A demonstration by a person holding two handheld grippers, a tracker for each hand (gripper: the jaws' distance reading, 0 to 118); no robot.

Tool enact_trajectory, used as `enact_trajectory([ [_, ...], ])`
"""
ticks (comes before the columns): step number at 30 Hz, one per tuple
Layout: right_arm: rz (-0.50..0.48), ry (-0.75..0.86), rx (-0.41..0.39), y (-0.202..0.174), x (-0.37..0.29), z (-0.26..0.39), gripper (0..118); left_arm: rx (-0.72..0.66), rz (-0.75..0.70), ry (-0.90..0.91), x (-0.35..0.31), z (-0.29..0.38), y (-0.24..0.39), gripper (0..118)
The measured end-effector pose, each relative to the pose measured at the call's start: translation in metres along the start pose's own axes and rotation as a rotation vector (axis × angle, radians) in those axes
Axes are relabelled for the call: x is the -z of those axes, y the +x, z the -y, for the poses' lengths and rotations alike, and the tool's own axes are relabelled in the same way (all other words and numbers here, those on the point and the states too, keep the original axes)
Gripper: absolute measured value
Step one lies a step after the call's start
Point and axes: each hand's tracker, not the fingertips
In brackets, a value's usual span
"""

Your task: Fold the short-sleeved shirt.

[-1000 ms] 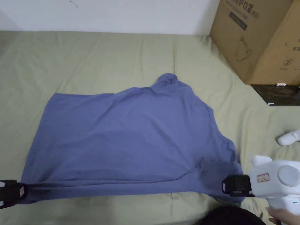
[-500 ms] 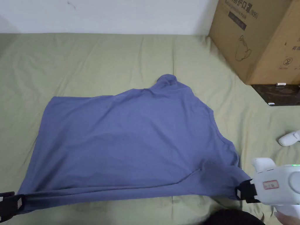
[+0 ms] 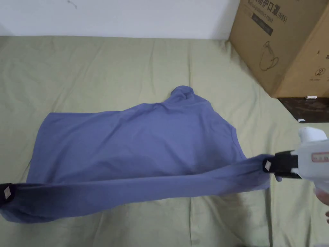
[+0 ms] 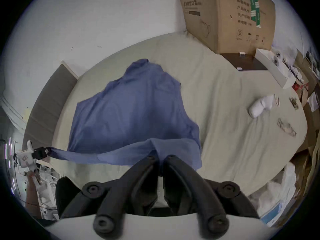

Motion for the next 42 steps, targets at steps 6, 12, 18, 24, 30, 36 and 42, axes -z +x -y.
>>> enact_trajectory([
  [6,0.036,-0.104,0.046,0.002,0.087,-0.065,3,0.019,-0.033,-0.069,0.082,-0.051,-0.01,2],
  [12,0.117,-0.168,0.061,0.002,0.154,-0.077,4,-0.038,-0.061,-0.121,0.14,-0.057,-0.025,33],
  [18,0.165,-0.084,-0.002,-0.002,0.151,-0.052,117,-0.175,-0.003,-0.095,0.134,-0.043,-0.041,96],
  [24,0.126,0.009,-0.031,-0.012,0.106,-0.025,117,-0.24,0.04,-0.027,0.084,-0.022,-0.031,100],
  [30,-0.008,0.111,-0.014,-0.029,0.058,0.01,11,-0.163,0.012,-0.039,0.038,0.008,-0.013,19],
  [36,-0.095,0.085,0.002,-0.036,0.046,0.028,0,-0.054,-0.035,-0.083,0.029,0.018,-0.009,1],
  [42,-0.093,0.048,-0.01,-0.034,0.043,0.036,0,-0.105,-0.077,-0.143,0.073,0.009,-0.045,105],
])
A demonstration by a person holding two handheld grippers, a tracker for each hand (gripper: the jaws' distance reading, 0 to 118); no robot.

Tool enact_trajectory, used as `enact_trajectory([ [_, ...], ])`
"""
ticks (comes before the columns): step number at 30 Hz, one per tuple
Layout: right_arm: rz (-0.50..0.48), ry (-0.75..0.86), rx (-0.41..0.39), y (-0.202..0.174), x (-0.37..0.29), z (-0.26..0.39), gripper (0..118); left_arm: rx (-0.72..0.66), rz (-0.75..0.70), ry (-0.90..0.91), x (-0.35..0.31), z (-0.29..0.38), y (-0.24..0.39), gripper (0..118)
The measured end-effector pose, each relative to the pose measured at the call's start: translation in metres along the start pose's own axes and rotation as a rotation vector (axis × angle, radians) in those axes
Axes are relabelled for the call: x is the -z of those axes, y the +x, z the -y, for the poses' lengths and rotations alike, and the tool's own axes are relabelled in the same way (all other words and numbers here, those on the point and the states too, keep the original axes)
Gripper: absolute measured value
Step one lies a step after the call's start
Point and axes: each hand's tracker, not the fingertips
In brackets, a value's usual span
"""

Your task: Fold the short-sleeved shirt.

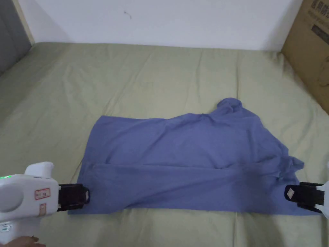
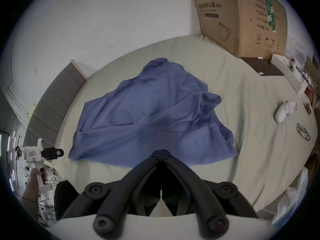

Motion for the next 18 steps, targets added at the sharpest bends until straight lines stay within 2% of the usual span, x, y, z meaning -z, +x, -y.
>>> enact_trajectory([
  [1,-0.004,-0.005,0.009,0.002,0.0,0.002,0,-0.007,-0.007,-0.01,0.012,-0.007,-0.008,110],
  [2,-0.006,-0.011,0.019,0.004,0.001,0.003,0,-0.013,-0.001,-0.004,0.02,0.007,-0.001,106],
  [5,0.001,-0.021,0.033,0.008,0.0,0.01,0,-0.039,-0.044,-0.047,0.047,-0.001,-0.037,107],
  [6,0.003,-0.03,0.037,0.01,0.001,0.011,0,-0.041,-0.066,-0.065,0.046,0.011,-0.002,107],
  [8,0.015,-0.044,0.037,0.013,0.002,0.014,0,-0.035,-0.084,-0.108,0.057,0.008,-0.012,101],
  [9,0.028,-0.049,0.032,0.015,0.004,0.014,0,0.012,-0.125,-0.098,0.053,0.005,-0.015,90],
  [10,0.044,-0.051,0.025,0.017,0.005,0.014,0,0.05,-0.133,-0.068,0.044,0.017,0.021,73],
  [11,0.067,-0.052,0.017,0.02,0.005,0.013,0,0.077,-0.129,-0.04,0.037,0.015,0.021,47],
  [12,0.084,-0.051,0.011,0.023,0.007,0.012,0,0.09,-0.108,-0.017,0.03,0.014,0.018,37],
  [13,0.093,-0.049,0.008,0.028,0.008,0.011,0,0.085,-0.061,-0.008,0.026,0.013,0.015,37],
  [14,0.103,-0.045,0.006,0.034,0.009,0.009,0,0.053,0.023,-0.014,0.021,0.016,0.034,3],
  [18,0.162,-0.001,0.037,0.074,0.017,-0.004,0,0.042,-0.017,0.023,0.001,0.008,0.038,4],
])
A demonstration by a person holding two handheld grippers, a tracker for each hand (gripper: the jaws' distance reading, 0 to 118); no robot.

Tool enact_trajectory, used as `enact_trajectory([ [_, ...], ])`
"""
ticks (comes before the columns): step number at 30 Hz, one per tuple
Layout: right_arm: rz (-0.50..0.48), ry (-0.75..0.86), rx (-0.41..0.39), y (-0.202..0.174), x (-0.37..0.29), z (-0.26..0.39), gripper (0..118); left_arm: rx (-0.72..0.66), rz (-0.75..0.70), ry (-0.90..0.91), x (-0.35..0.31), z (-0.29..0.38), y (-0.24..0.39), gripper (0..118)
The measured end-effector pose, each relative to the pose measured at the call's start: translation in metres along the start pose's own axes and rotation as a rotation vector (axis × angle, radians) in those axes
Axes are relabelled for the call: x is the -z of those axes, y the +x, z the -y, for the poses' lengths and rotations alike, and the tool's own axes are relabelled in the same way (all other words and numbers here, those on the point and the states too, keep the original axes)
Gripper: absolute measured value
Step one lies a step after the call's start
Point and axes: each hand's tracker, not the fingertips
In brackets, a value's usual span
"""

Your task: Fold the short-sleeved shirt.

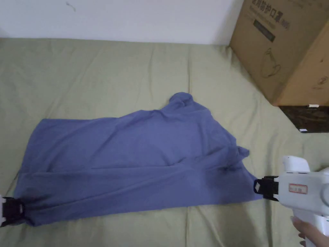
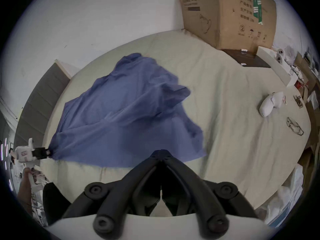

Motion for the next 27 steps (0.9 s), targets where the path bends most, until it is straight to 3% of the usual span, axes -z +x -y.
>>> enact_trajectory([
  [1,0.018,0.004,0.001,0.007,0.003,-0.004,2,-0.006,0.004,0.009,-0.004,-0.003,-0.003,4],
  [2,0.023,-0.01,0.003,0.015,0.01,-0.009,34,-0.012,0.011,0.009,-0.007,-0.007,-0.006,4],
  [3,0.033,-0.057,0.014,0.022,0.018,-0.014,75,-0.017,0.014,0.009,-0.009,-0.011,-0.009,4],
  [4,0.03,-0.089,0.027,0.027,0.027,-0.016,110,-0.024,0.021,0.008,-0.009,-0.012,-0.004,4],
  [5,0.038,-0.102,0.04,0.033,0.031,-0.015,116,-0.03,0.026,0.008,-0.01,-0.014,-0.004,4],
  [10,0.036,-0.196,0.077,0.039,0.067,-0.034,115,-0.051,0.02,0.024,-0.01,-0.014,0.004,4],
  [13,0.009,-0.31,0.054,0.033,0.087,-0.036,92,-0.044,0.007,0.007,-0.006,-0.01,0.009,4],
  [15,0.094,-0.331,-0.052,0.028,0.092,-0.036,85,-0.032,-0.001,-0.011,-0.003,-0.008,0.01,4],
  [16,0.072,-0.323,-0.064,0.026,0.089,-0.037,82,-0.029,-0.001,-0.018,-0.001,-0.007,0.008,4],
  [21,0.098,-0.245,-0.157,0.017,0.058,-0.035,2,-0.047,0.018,-0.033,0.0,-0.003,0.003,4],
  [22,0.069,-0.243,-0.151,0.019,0.05,-0.034,2,-0.05,0.022,-0.035,0.0,-0.004,0.002,4],
  [23,-0.042,-0.249,-0.084,0.02,0.044,-0.033,2,-0.053,0.026,-0.036,-0.001,-0.004,0.002,4],
  [27,-0.019,-0.205,-0.089,0.02,0.015,-0.029,2,-0.062,0.051,-0.029,-0.01,-0.007,-0.004,4],
])
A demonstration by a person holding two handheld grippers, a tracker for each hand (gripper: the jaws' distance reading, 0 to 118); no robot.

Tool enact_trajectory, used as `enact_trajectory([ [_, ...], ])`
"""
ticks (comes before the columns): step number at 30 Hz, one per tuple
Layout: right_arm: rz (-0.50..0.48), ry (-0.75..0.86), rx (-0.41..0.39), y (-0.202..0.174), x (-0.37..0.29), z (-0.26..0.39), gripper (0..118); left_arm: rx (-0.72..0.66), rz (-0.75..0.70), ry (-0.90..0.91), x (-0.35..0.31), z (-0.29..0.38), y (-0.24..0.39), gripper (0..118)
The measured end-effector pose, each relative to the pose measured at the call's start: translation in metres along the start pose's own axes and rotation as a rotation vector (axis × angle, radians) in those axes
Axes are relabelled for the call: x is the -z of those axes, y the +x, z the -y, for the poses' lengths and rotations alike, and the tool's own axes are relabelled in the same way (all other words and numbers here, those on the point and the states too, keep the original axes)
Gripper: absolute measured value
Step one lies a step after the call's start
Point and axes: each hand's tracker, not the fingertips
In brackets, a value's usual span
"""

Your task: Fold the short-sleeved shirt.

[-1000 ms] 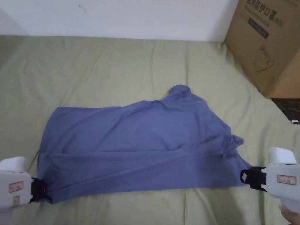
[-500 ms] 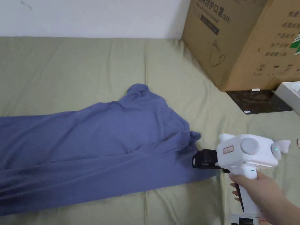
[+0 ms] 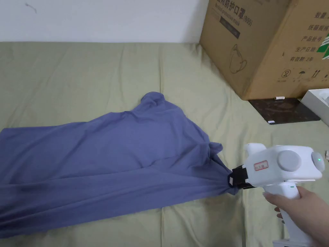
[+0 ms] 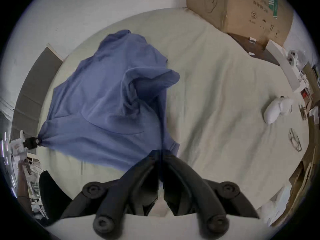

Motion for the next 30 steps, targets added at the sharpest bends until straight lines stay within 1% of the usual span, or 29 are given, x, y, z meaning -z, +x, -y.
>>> enact_trajectory([
  [3,-0.013,0.029,0.0,0.001,-0.024,0.006,2,0.03,0.02,0.038,-0.017,0.001,-0.003,4],
  [6,-0.024,0.056,0.01,0.002,-0.051,0.018,2,0.048,0.039,0.031,-0.033,0.003,-0.006,4],
  [8,-0.024,0.069,0.009,0.001,-0.066,0.03,2,0.085,0.05,0.019,-0.045,0.009,-0.008,4],
  [11,-0.039,0.058,0.028,-0.005,-0.082,0.053,2,0.123,0.038,0.0,-0.059,0.023,-0.013,4],
  [13,-0.038,0.023,0.029,-0.008,-0.084,0.07,2,0.123,0.036,-0.02,-0.063,0.034,-0.02,4],
  [16,-0.018,-0.024,0.0,-0.014,-0.076,0.09,2,0.117,0.034,-0.071,-0.061,0.047,-0.029,4],
  [18,-0.008,-0.056,0.016,-0.011,-0.061,0.099,2,0.112,0.038,-0.105,-0.051,0.054,-0.035,4],
  [19,-0.007,-0.07,0.032,-0.011,-0.054,0.102,2,0.1,0.039,-0.116,-0.047,0.056,-0.036,7],
  [20,0.002,-0.076,0.039,-0.012,-0.048,0.106,3,0.085,0.046,-0.114,-0.044,0.058,-0.038,26],
  [21,0.02,-0.08,0.04,-0.014,-0.043,0.109,8,0.073,0.034,-0.102,-0.044,0.062,-0.038,49],
  [22,0.045,-0.079,0.04,-0.005,-0.033,0.108,18,0.068,0.008,-0.086,-0.044,0.063,-0.039,75],
  [23,0.086,-0.072,0.028,-0.007,-0.031,0.109,43,0.067,-0.008,-0.063,-0.045,0.064,-0.04,96],
  [24,0.12,-0.054,0.014,-0.011,-0.031,0.11,70,0.05,-0.001,-0.026,-0.049,0.064,-0.04,99],
  [25,0.14,-0.031,0.005,-0.014,-0.032,0.11,100,0.03,0.005,0.016,-0.053,0.065,-0.042,99],
  [26,0.147,-0.01,0.0,-0.018,-0.034,0.11,118,-0.009,0.006,0.04,-0.059,0.065,-0.043,101],
  [27,0.151,0.005,0.008,-0.023,-0.036,0.108,118,-0.048,0.002,-0.029,-0.056,0.059,-0.043,101],
  [28,0.167,0.065,0.023,-0.027,-0.042,0.107,118,-0.062,-0.007,-0.016,-0.056,0.057,-0.042,101],
  [30,0.142,0.09,0.021,-0.041,-0.049,0.096,116,0.005,0.0,0.089,-0.066,0.055,-0.035,101],
])
